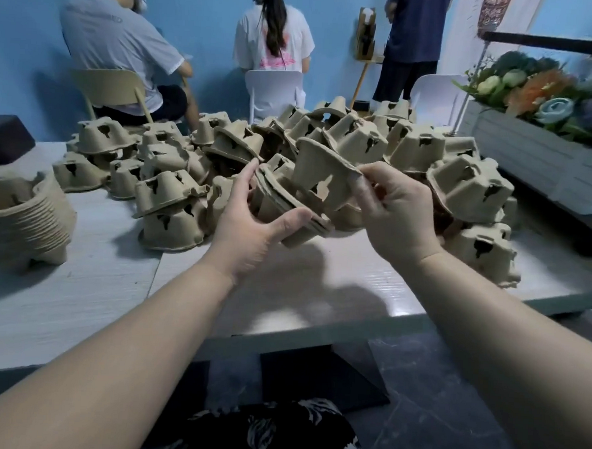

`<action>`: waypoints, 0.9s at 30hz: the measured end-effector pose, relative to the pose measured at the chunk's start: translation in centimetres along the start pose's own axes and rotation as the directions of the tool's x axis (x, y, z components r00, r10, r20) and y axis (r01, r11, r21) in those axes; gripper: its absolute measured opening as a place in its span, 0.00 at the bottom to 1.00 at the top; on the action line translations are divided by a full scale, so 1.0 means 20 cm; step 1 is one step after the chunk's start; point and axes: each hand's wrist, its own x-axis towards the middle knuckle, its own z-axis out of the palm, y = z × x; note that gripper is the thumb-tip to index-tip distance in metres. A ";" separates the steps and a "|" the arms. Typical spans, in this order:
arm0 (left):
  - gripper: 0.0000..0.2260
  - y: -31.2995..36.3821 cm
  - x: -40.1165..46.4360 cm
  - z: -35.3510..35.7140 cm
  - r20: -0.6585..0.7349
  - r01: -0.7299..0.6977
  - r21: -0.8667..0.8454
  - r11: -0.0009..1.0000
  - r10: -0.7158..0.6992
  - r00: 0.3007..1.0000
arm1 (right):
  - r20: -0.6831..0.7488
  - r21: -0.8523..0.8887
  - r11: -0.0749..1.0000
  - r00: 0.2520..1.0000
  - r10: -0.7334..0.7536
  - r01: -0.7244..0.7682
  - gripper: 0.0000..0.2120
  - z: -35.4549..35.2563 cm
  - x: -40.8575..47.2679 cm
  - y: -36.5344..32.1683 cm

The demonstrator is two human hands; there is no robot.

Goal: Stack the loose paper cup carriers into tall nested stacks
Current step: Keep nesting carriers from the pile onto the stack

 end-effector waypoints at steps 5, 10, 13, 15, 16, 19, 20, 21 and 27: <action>0.49 0.01 0.17 -0.04 -0.038 0.062 -0.016 0.998 -0.062 0.997 | 0.102 0.047 0.992 0.988 -0.119 0.115 0.12 0.14 0.11 0.05; 0.46 0.09 0.33 -0.02 -0.033 0.121 -0.089 0.989 -0.125 0.992 | 0.252 0.057 0.988 0.955 -0.154 0.145 0.16 0.18 0.26 0.06; 0.52 0.14 0.40 -0.02 -0.014 0.169 -0.102 0.980 -0.171 0.985 | 0.283 0.073 0.987 0.946 -0.157 0.142 0.14 0.17 0.33 0.05; 0.55 0.17 0.42 -0.01 0.011 0.202 -0.146 0.968 -0.202 0.979 | 0.333 0.076 0.985 0.927 -0.172 0.156 0.13 0.16 0.35 0.05; 0.55 0.17 0.43 0.00 0.015 0.205 -0.164 0.965 -0.205 0.979 | 0.354 0.077 0.984 0.918 -0.179 0.162 0.13 0.16 0.36 0.05; 0.51 0.17 0.45 0.02 0.006 0.182 -0.155 0.971 -0.183 0.983 | 0.393 0.087 0.983 0.901 -0.183 0.162 0.15 0.15 0.38 0.08; 0.49 0.15 0.45 0.03 0.003 0.168 -0.127 0.978 -0.169 0.986 | 0.380 0.089 0.983 0.907 -0.183 0.161 0.16 0.14 0.40 0.10; 0.50 0.14 0.45 0.03 0.003 0.153 -0.091 0.984 -0.154 0.988 | 0.344 0.071 0.983 0.921 -0.182 0.168 0.16 0.14 0.41 0.12; 0.57 0.06 0.38 0.09 -0.037 0.053 -0.036 0.998 -0.055 0.998 | 0.207 -0.411 0.906 0.978 -0.017 0.103 0.24 0.10 0.51 0.27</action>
